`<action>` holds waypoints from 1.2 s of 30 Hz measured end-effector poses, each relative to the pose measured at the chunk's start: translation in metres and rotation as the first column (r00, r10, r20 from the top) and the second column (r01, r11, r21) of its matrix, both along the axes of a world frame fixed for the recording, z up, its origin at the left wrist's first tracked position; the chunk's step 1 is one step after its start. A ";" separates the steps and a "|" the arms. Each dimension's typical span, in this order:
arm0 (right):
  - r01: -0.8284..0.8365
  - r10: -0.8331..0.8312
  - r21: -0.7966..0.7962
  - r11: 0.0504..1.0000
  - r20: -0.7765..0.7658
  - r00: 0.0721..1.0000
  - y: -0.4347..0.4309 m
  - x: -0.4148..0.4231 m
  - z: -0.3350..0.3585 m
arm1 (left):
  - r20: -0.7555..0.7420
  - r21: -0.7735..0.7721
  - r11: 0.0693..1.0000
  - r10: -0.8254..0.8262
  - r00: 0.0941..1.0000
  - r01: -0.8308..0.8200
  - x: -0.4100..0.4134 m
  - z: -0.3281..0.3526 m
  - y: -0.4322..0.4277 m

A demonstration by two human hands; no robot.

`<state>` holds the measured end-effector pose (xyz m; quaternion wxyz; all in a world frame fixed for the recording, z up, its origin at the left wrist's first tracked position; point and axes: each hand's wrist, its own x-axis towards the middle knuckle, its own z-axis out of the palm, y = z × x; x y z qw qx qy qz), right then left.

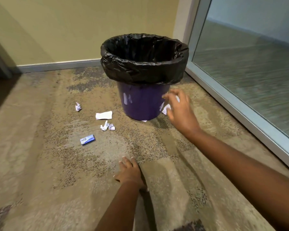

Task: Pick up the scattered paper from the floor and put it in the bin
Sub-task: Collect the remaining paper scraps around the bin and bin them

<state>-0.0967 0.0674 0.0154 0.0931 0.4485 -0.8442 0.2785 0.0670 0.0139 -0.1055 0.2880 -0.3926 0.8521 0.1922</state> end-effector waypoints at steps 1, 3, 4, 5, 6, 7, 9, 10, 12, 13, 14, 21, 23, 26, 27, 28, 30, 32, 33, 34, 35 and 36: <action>0.004 -0.011 0.156 0.988 0.045 0.999 0.009 0.003 -0.014 | 0.001 -0.004 1.000 0.003 1.000 -0.003 0.001 0.001 0.004; -0.014 -0.034 0.478 0.878 0.092 0.995 0.026 0.011 -0.038 | -0.017 0.000 1.000 0.019 1.000 -0.019 0.003 -0.001 0.008; -0.030 -0.044 0.601 0.799 0.108 0.993 0.034 0.015 -0.048 | -0.027 0.004 1.000 0.027 0.999 -0.027 0.005 -0.002 0.009; -0.048 -0.057 0.687 0.725 0.129 0.990 0.042 0.020 -0.057 | -0.036 0.006 0.999 0.032 0.999 -0.031 0.006 -0.004 0.010; -0.064 -0.073 0.743 0.666 0.151 0.986 0.051 0.027 -0.066 | -0.041 0.006 0.999 0.034 0.999 -0.033 0.007 -0.005 0.010; -0.081 -0.086 0.778 0.624 0.171 0.982 0.060 0.033 -0.072 | -0.043 0.004 0.999 0.033 0.999 -0.033 0.008 -0.005 0.010; -0.117 -0.093 0.814 0.570 0.205 0.974 0.077 0.045 -0.080 | -0.046 -0.004 0.999 0.033 0.998 -0.033 0.008 -0.004 0.011; -0.133 -0.097 0.828 0.544 0.219 0.971 0.085 0.051 -0.082 | -0.051 -0.008 0.999 0.037 0.998 -0.037 0.009 -0.004 0.012; -0.163 -0.128 0.851 0.499 0.258 0.957 0.099 0.061 -0.084 | -0.065 -0.013 0.999 0.049 0.997 -0.050 0.011 -0.004 0.012; -0.180 -0.163 0.856 0.485 0.290 0.943 0.106 0.065 -0.085 | -0.076 -0.012 0.998 0.056 0.996 -0.058 0.014 -0.005 0.012; -0.197 -0.203 0.857 0.476 0.325 0.924 0.111 0.069 -0.087 | -0.090 -0.010 0.998 0.062 0.994 -0.064 0.016 -0.006 0.012; -0.188 -0.259 0.808 0.558 0.385 0.886 0.126 0.096 -0.111 | -0.145 -0.062 0.995 0.073 0.987 -0.082 0.019 -0.008 0.013; -0.203 -0.218 0.765 0.611 0.409 0.886 0.135 0.100 -0.112 | -0.174 -0.085 0.995 0.032 0.984 -0.047 0.027 -0.012 0.017; -0.356 -0.065 0.674 0.647 0.514 0.856 0.154 0.105 -0.109 | -0.220 -0.141 0.990 -0.062 0.974 0.031 0.053 -0.018 0.034; -0.432 0.007 0.652 0.623 0.547 0.837 0.160 0.108 -0.107 | -0.211 -0.144 0.987 -0.093 0.973 0.063 0.063 -0.018 0.041; -0.509 0.069 0.638 0.578 0.583 0.809 0.166 0.110 -0.103 | -0.204 -0.129 0.988 -0.108 0.973 0.082 0.073 -0.017 0.048; -0.630 0.178 0.618 0.471 0.632 0.754 0.174 0.115 -0.095 | -0.188 -0.089 0.992 -0.107 0.976 0.092 0.088 -0.011 0.060; -0.708 0.277 0.599 0.376 0.656 0.702 0.181 0.117 -0.096 | -0.147 -0.053 0.996 -0.079 0.986 0.072 0.099 -0.005 0.071; -0.718 0.309 0.612 0.330 0.649 0.695 0.184 0.119 -0.097 | -0.117 -0.031 0.998 -0.054 0.992 0.051 0.104 -0.002 0.077; -0.719 0.327 0.633 0.287 0.641 0.694 0.186 0.122 -0.098 | -0.079 -0.009 1.000 -0.024 0.997 0.023 0.110 0.001 0.083; -0.722 0.327 0.646 0.248 0.645 0.690 0.186 0.126 -0.098 | -0.041 0.012 1.000 0.006 0.999 -0.006 0.115 0.004 0.089; -0.728 0.315 0.651 0.217 0.659 0.683 0.186 0.131 -0.096 | -0.003 0.030 0.999 0.032 0.999 -0.032 0.121 0.005 0.095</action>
